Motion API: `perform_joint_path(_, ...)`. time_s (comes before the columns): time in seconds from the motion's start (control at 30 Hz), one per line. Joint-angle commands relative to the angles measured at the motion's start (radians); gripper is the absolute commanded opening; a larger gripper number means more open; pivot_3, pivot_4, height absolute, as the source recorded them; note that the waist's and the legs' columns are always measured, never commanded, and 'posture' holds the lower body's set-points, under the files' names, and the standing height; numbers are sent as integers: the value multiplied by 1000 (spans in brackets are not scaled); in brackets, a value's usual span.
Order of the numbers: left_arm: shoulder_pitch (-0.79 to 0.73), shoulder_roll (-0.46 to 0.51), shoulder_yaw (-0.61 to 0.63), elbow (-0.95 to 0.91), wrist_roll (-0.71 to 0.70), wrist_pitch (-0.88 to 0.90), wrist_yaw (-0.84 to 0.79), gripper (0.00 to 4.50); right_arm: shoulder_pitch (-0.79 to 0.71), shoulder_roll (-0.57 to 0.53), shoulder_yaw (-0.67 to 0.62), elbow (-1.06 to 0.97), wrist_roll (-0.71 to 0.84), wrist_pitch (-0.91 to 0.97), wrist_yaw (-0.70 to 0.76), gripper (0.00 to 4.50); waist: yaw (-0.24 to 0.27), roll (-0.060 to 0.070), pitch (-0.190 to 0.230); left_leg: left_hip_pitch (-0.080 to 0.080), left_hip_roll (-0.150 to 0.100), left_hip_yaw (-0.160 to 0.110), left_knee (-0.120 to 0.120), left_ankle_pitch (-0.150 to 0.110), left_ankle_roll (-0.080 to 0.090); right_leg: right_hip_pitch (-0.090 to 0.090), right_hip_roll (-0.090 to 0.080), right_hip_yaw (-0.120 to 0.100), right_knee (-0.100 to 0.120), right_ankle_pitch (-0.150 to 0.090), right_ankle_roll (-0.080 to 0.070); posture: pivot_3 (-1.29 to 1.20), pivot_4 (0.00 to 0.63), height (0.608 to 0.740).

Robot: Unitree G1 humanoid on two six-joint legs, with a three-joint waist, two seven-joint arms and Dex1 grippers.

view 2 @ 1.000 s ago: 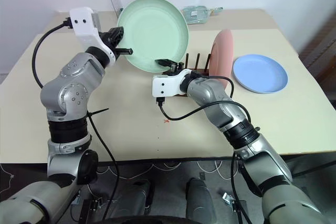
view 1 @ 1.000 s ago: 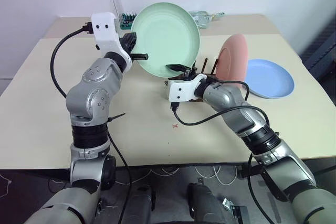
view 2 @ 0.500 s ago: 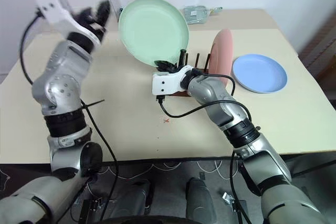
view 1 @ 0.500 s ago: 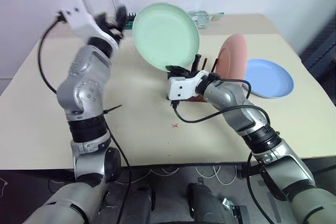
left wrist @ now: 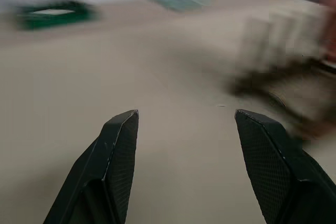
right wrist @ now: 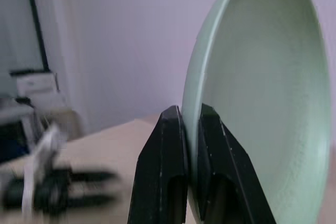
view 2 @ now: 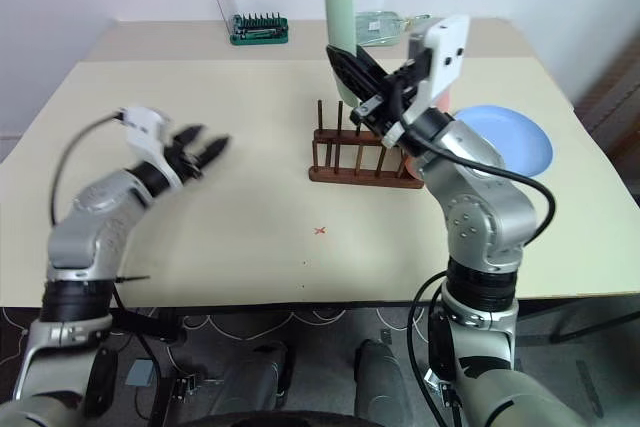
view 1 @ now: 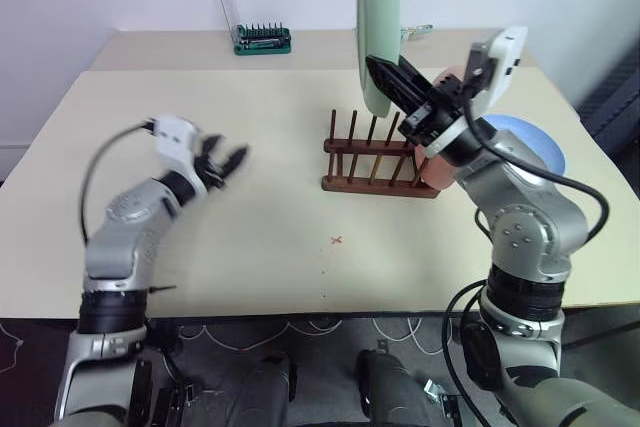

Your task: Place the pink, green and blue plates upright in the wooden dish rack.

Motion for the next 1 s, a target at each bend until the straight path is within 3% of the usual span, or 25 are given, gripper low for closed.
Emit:
perform_joint_path(0.03,28,19,-20,-103,-69,10,-108,2973,2,-17,-62,-25,106,64,-63,0,-5,3,1,0,0,1,-1,0,0,-1,0,1,0,0,-1,0,150,740)
perform_joint_path(0.6,33,-10,-70,-135,-65,25,-142,2973,7,-53,-96,139,237,158,-227,0,-2,6,0,0,1,3,-1,0,0,-2,1,1,1,1,0,0,150,740)
perform_joint_path(0.7,36,-17,-77,-143,-66,26,-137,3015,1,-58,-86,146,248,157,-239,1014,-1,6,0,0,1,3,-1,0,0,-2,1,1,1,1,-1,0,150,740)
perform_joint_path(0.87,39,-25,-79,-150,-70,27,-136,3015,-5,-89,-55,112,230,141,-230,3461,-2,6,0,0,1,3,-1,0,0,-2,1,1,1,1,0,0,150,740)
perform_joint_path(1.0,40,-25,-81,-150,-69,28,-136,3015,-11,-131,-28,74,221,136,-221,3461,-1,6,0,0,1,3,-1,0,0,-2,1,1,1,1,0,0,150,740)
